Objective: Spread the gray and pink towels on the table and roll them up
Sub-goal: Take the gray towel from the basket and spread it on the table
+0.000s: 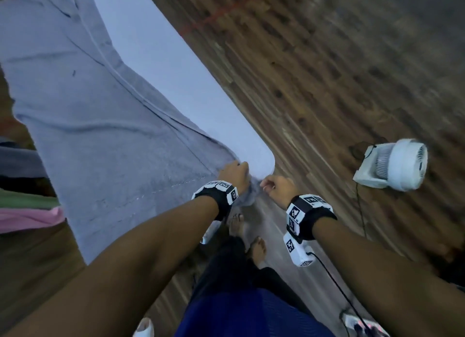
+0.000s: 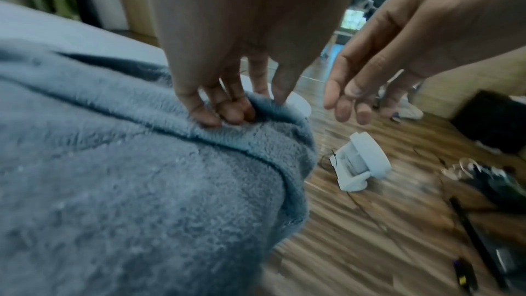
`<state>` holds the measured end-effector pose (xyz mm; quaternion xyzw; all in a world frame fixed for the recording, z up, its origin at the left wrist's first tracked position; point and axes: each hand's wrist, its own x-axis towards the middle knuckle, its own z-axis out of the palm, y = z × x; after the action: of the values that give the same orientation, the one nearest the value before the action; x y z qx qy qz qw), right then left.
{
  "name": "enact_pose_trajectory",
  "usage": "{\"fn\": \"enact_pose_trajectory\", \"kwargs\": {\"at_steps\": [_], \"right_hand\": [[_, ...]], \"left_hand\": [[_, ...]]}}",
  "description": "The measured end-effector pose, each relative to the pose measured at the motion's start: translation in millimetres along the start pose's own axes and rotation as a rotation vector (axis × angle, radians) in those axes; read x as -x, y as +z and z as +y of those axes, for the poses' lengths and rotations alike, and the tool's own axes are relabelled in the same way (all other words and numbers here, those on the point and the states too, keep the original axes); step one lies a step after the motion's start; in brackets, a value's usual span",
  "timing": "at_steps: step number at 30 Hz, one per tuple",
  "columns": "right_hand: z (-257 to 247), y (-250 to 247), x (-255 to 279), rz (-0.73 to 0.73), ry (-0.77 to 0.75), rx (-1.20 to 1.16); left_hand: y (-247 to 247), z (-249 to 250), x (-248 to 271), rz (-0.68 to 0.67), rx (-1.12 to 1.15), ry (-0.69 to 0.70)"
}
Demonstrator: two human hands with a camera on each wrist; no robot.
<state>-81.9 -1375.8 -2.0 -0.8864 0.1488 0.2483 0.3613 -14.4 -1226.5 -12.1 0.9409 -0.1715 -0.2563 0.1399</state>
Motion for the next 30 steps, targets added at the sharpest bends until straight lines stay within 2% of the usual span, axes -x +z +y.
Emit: {"fn": "enact_pose_trajectory", "kwargs": {"at_steps": [8, 11, 13, 18, 21, 26, 30], "right_hand": [[-29, -26, -44, -0.069, -0.232, 0.210], [-42, -38, -58, -0.130, -0.290, 0.327], [-51, -45, -66, -0.191, -0.371, 0.429], [-70, -50, -87, -0.313, -0.651, 0.672], [-80, -50, -101, -0.313, -0.798, 0.769], [-84, -59, -123, -0.301, -1.026, 0.870], [-87, -66, -135, -0.253, -1.218, 0.954]], "left_hand": [[3, 3, 11, 0.220, 0.531, -0.165], [4, 6, 12, 0.231, 0.736, -0.316], [4, 6, 9, 0.215, 0.769, -0.396], [1, 7, -1, 0.198, 0.811, -0.410], [0, 10, -5, 0.225, 0.861, -0.439], [1, 29, -4, 0.342, 0.996, -0.552], [7, 47, -8, 0.440, 0.979, -0.707]]}}
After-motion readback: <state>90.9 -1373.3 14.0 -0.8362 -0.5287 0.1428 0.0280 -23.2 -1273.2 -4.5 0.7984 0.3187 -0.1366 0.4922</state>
